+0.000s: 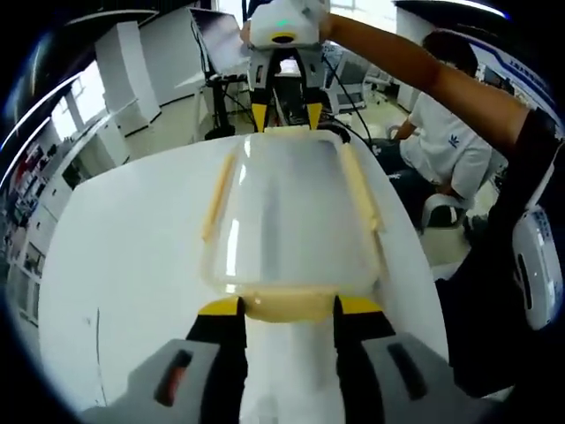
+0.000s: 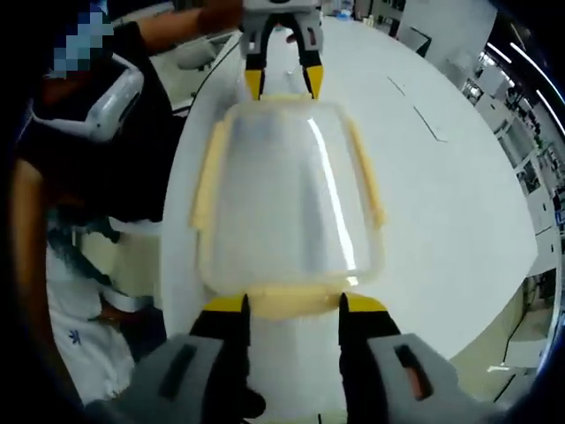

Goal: Snap each plastic latch of the storage box into its locked position after aligning the lid with the box until every specified latch is closed and the lid sits flush.

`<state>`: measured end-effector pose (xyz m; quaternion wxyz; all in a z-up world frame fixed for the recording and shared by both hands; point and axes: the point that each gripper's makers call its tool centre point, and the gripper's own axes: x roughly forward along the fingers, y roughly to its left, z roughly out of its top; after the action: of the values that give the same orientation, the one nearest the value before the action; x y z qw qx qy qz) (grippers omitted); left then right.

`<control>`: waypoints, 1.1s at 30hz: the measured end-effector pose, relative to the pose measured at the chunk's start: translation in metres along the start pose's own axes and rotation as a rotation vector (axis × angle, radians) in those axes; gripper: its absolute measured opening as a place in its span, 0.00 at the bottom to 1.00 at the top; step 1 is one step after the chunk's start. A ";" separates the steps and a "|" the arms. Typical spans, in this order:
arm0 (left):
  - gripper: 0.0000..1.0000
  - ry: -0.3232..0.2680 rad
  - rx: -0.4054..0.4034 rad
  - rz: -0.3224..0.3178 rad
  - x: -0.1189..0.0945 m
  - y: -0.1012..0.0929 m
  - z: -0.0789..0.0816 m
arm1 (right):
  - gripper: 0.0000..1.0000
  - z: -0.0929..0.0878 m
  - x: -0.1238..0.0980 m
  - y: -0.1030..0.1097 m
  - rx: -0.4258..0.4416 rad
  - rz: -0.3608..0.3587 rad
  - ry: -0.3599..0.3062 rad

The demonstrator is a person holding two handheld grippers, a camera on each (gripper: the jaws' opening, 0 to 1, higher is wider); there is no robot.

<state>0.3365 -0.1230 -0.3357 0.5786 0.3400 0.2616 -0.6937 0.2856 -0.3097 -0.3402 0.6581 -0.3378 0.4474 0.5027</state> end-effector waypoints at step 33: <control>0.34 -0.014 0.020 -0.003 -0.070 0.002 0.035 | 0.34 0.046 -0.066 0.006 0.016 -0.080 -0.043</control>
<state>0.3395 -0.1059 -0.2594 0.5760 0.3407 0.2510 -0.6993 0.2848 -0.2903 -0.2616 0.6898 -0.3394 0.4234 0.4793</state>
